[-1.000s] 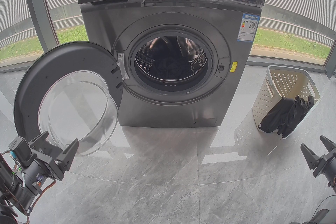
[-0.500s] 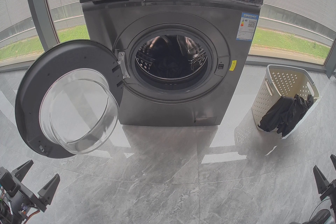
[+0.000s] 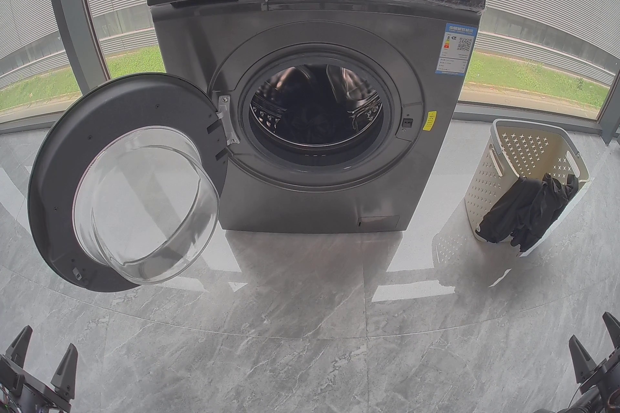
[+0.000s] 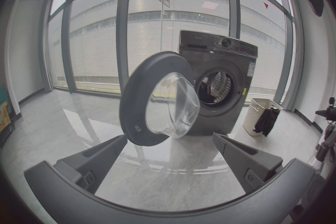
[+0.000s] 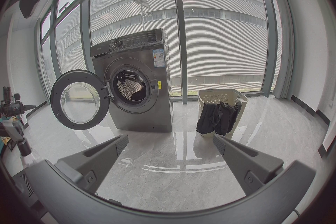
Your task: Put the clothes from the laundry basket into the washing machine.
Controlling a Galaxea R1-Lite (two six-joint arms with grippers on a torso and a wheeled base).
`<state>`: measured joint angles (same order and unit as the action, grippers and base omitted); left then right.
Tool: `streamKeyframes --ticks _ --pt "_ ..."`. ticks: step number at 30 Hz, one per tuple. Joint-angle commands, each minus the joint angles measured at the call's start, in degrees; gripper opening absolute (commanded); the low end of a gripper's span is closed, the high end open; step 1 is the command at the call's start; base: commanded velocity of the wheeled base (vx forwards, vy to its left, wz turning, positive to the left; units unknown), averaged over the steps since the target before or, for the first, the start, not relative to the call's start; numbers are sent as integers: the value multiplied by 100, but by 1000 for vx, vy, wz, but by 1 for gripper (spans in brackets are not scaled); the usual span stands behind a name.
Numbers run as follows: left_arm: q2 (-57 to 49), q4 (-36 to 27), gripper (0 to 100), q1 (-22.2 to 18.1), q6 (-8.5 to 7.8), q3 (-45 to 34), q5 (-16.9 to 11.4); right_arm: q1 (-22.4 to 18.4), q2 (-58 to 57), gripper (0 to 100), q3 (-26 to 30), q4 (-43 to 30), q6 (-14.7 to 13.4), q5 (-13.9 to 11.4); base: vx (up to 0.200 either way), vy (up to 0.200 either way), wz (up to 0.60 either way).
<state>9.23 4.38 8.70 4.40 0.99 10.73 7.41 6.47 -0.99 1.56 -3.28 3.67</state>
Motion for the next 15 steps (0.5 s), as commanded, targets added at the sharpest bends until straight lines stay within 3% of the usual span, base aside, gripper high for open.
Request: streamKeyframes --ticks 1,4,6,9,13,15 --pt "-413 -7 100 -501 -203 -99 -62 -20 -67 100 99 11 -15 20 0 0 0" --pt "-413 -16 100 -510 -484 -99 -53 -196 -67 100 99 11 -6 29 0 0 0" --pt "-413 -16 100 -501 -537 -99 -1 -970 -305 100 90 -77 152 -68 0 0 0" --pt "-422 -16 100 -501 -493 -99 8 -750 -498 100 99 -121 302 -235 0 0 0" --pt "-422 -25 100 -519 -510 -99 96 -732 -559 100 99 -121 284 -270 0 0 0" --pt "-527 -77 100 -800 -502 -90 8 -750 -551 100 99 -130 310 -270 0 0 0"
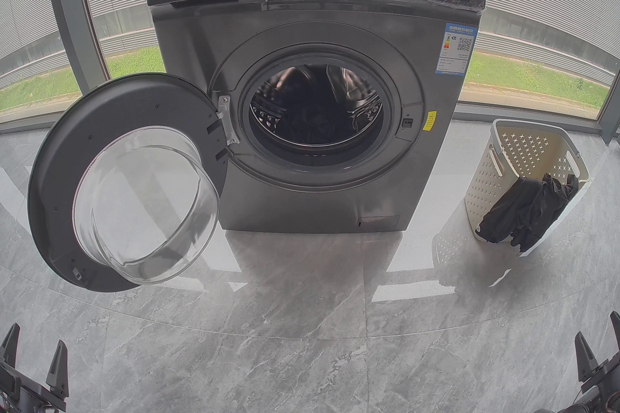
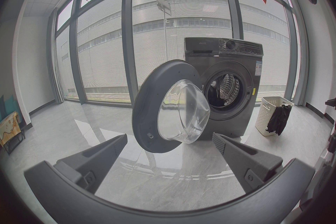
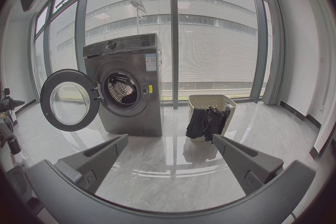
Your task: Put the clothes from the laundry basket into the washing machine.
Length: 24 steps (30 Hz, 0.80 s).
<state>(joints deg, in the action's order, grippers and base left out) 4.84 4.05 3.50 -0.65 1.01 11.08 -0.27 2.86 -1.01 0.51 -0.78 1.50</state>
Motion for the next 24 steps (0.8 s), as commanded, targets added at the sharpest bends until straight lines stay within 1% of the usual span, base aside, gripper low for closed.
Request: streamKeyframes --ticks 1,2,4,5,6,7,10,11,12,13,14,15,19,24 --pt "-88 -44 100 -280 3 -92 -27 18 -190 100 101 -25 60 -53 0 0 0" --pt "-291 -36 100 -517 38 -101 -71 18 -190 100 101 -25 69 -62 0 0 0" --pt "-422 -18 100 -359 -14 -101 -133 27 -190 100 101 -25 78 -62 0 0 0" --pt "-458 -9 100 -350 -14 -101 -62 27 -190 100 101 -25 78 -62 0 0 0" --pt "-458 -71 100 -350 -32 -92 -150 44 -199 100 101 -25 78 -62 0 0 0" --pt "-475 -106 100 -332 -67 -66 -168 44 -199 100 101 -25 69 -62 0 0 0" --pt "-405 -378 100 -315 3 -5 -300 44 -199 100 101 -25 78 -62 0 0 0" --pt "-475 -378 100 -332 56 -13 -387 44 -199 100 101 -25 69 -62 0 0 0" --pt "-475 -378 100 -332 56 -13 -387 44 -199 100 101 -25 69 -62 0 0 0" --pt "-475 -299 100 -341 267 -66 -642 36 -199 100 101 -25 78 -62 0 0 0" --pt "-475 -264 100 -332 390 -92 -836 36 -199 100 101 -25 87 -62 0 0 0" --pt "-466 -264 100 -332 434 -92 -924 44 -199 100 101 -25 78 -62 0 0 0" --pt "-484 -264 100 -350 372 -92 -888 44 -199 100 101 -25 78 -62 0 0 0" --pt "-475 -264 100 -341 381 -92 -888 36 -199 100 101 -25 78 -62 0 -200 0"
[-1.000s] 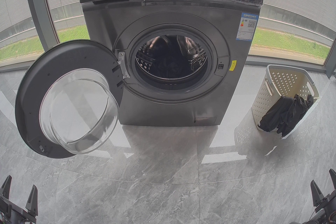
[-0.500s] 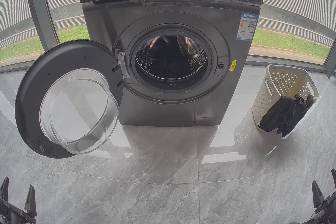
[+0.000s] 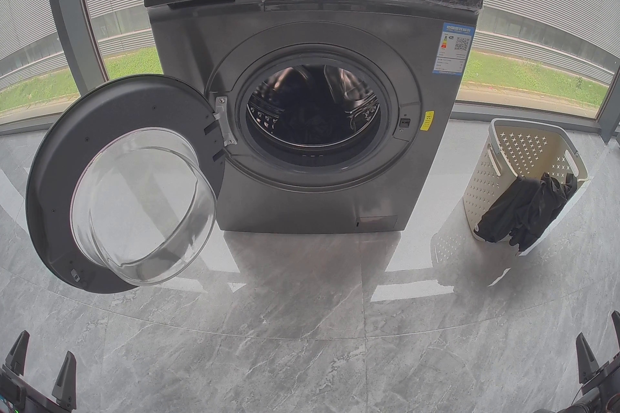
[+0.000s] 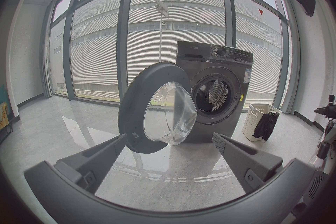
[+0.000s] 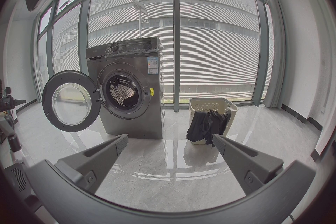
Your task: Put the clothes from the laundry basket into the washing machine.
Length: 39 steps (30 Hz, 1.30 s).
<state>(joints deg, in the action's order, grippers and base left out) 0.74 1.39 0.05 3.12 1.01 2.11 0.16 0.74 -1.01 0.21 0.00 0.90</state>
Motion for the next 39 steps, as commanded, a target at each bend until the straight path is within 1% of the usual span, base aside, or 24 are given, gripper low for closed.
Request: streamKeyframes --ticks 1,16,18,22,39 --pt "-66 2 100 4 -4 -92 9 -7 14 100 101 6 0 -2 0 -200 0" --pt "-66 2 100 4 -22 -92 9 -7 14 100 101 6 0 -2 0 -200 0" --pt "-66 2 100 4 -4 -92 0 -7 14 100 101 6 0 -2 0 0 0" --pt "-74 2 100 4 -22 -92 9 -7 14 100 101 6 0 -2 0 0 0" --pt "-74 2 100 4 -22 -92 9 2 14 100 101 6 0 -2 0 -200 0"
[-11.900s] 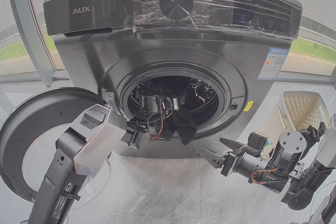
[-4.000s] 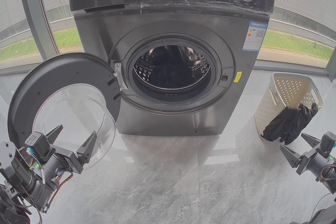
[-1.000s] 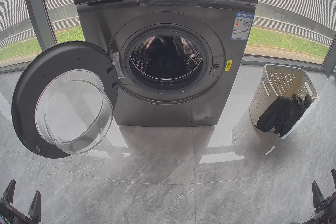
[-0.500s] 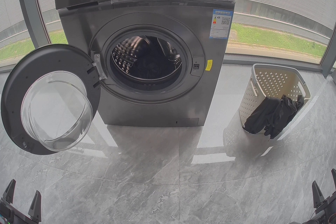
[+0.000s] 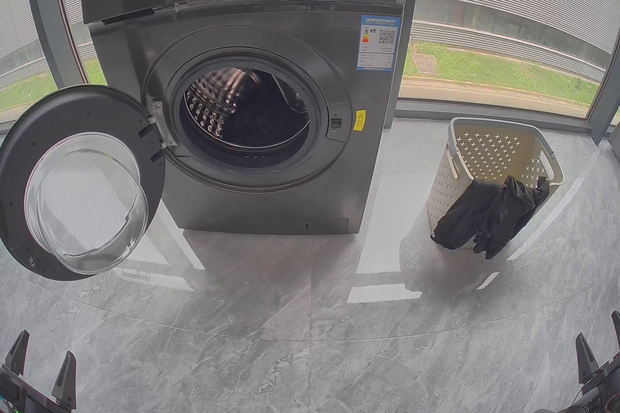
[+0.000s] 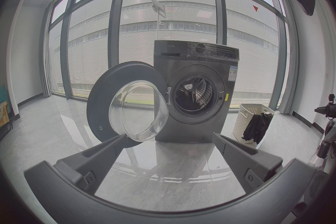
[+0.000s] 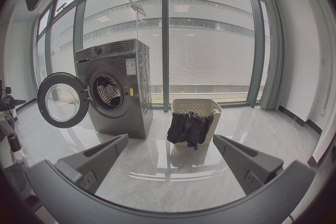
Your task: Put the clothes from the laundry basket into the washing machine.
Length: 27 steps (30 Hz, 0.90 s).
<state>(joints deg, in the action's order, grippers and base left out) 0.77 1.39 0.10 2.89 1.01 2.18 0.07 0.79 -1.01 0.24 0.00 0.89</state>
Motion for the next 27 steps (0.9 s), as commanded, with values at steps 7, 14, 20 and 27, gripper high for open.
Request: streamKeyframes --ticks 7,14,20,27 --pt "-68 2 100 -1 10 -92 2 1 9 100 101 2 0 -1 0 -200 0" --pt "-77 2 100 -1 10 -92 2 10 9 100 101 2 0 -1 0 -86 0" --pt "-68 2 100 -1 27 -92 -7 1 9 100 101 2 0 -1 133 0 0" --pt "-68 2 100 -1 1 -92 2 10 9 100 101 2 0 -1 200 0 0"
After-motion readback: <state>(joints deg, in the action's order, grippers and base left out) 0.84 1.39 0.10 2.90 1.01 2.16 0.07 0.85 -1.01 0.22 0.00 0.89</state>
